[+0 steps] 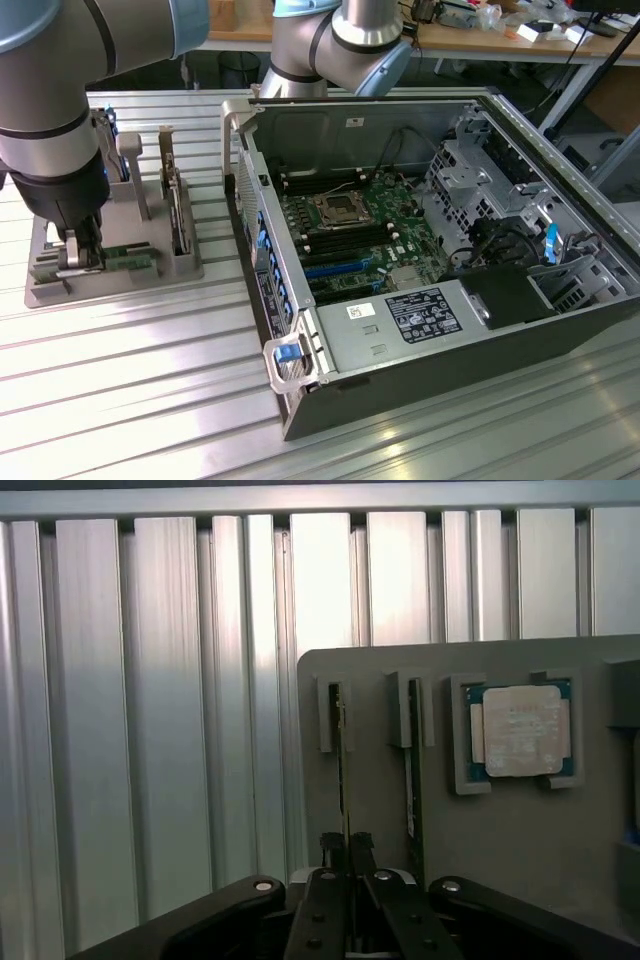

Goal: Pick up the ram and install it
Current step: 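Pick up the ram and move it above insertion slot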

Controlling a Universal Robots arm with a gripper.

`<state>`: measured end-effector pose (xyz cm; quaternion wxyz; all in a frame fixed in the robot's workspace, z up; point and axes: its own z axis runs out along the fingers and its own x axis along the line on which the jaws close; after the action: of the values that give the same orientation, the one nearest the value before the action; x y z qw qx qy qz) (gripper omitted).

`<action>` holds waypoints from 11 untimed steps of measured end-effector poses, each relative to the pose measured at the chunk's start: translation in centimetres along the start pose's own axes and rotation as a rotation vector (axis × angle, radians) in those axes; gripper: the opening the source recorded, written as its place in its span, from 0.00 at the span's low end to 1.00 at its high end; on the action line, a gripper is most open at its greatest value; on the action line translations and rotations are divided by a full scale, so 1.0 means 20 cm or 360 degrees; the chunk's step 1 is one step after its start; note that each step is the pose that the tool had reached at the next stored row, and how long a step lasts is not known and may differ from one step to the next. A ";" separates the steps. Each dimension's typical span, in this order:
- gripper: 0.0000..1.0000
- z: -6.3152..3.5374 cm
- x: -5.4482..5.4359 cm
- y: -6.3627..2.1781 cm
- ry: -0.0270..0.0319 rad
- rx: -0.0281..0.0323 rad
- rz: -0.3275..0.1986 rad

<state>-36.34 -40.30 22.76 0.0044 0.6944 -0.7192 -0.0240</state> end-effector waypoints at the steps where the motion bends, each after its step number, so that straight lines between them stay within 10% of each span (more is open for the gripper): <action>1: 0.13 -0.005 0.00 0.000 -0.00008 0.00000 0.0000; 11: 0.13 -0.047 0.00 0.002 -0.00108 -0.00001 0.0000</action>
<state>-36.34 -40.30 23.70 0.0019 0.6944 -0.7191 -0.0264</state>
